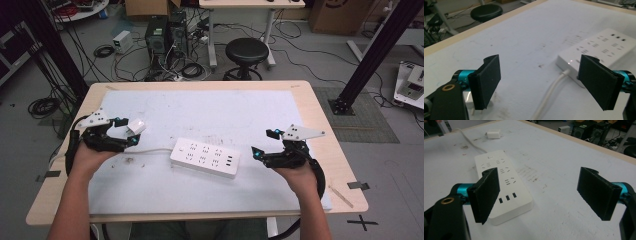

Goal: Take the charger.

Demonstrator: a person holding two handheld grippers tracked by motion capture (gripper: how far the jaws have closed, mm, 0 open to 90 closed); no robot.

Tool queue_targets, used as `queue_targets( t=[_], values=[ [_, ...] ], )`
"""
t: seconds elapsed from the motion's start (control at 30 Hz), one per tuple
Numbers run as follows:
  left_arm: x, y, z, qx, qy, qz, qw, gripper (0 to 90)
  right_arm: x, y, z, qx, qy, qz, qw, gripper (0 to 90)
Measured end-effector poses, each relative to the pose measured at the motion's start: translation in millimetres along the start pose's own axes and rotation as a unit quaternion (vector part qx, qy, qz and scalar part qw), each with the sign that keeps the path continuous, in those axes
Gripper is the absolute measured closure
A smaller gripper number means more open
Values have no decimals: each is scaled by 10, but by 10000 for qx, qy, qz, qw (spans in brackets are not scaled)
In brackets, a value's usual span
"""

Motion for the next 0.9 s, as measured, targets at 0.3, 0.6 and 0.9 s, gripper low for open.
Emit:
queue_targets(
  t=[0.3, 0.6, 0.9],
  values=[
    [-10, 261, -498, -259, -88, -526, 9982, 184, 34, 17, -12, 33, 35, -70, 10000, 187],
    [178, 475, -705, -454, -265, -870, 9948, 184, 75, 34, -42, 83, 37, -96, 9999, 187],
    [396, 594, -784, -544, -382, -1129, 9914, 184, 57, 45, -66, 82, 11, -119, 9999, 187]
  ],
)
Point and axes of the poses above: each handheld gripper's, and its own axes: y roughly forward along the jaws, x roughly out of its underside, z roughly to its right, the point moved 4 cm from there along y, roughly forward along the jaws, and after that the axes turned 3 degrees about x, right-handed, at the moved point
